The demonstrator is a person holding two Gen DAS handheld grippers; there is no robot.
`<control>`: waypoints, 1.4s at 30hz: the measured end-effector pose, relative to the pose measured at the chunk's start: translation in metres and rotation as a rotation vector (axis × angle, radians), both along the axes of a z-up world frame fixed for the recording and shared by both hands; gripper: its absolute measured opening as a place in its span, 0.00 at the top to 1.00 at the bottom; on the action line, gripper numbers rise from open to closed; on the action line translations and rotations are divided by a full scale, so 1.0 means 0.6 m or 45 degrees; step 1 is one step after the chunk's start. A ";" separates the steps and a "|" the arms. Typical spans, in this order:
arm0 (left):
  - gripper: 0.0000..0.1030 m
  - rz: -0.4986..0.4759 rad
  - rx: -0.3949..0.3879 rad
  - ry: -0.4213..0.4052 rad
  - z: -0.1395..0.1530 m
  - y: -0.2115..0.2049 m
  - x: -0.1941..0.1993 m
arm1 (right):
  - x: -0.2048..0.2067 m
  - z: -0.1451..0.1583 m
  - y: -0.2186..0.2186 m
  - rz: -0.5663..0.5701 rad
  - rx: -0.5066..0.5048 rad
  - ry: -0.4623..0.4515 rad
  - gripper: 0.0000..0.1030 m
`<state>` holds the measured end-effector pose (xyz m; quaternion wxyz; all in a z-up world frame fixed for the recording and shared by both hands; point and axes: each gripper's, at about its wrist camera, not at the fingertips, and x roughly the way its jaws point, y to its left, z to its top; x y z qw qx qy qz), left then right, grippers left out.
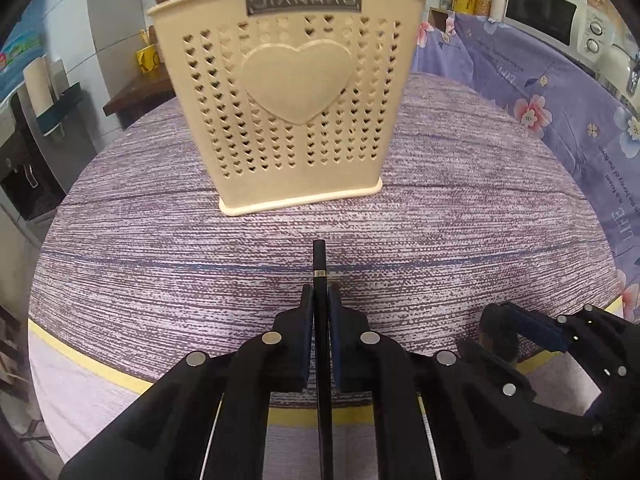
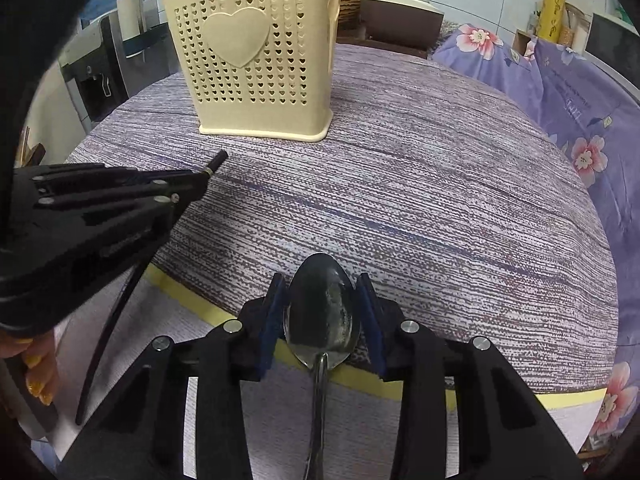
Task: Organize utensils
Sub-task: 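Lift the black chopstick with the left tool while the right tool lifts the shiny spoon over the holder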
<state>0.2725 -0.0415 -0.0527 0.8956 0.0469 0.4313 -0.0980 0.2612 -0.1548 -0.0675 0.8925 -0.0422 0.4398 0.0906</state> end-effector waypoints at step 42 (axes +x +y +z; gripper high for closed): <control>0.92 0.020 -0.291 -0.490 0.272 0.114 -0.130 | -0.053 0.237 -0.014 0.217 0.348 -0.329 0.64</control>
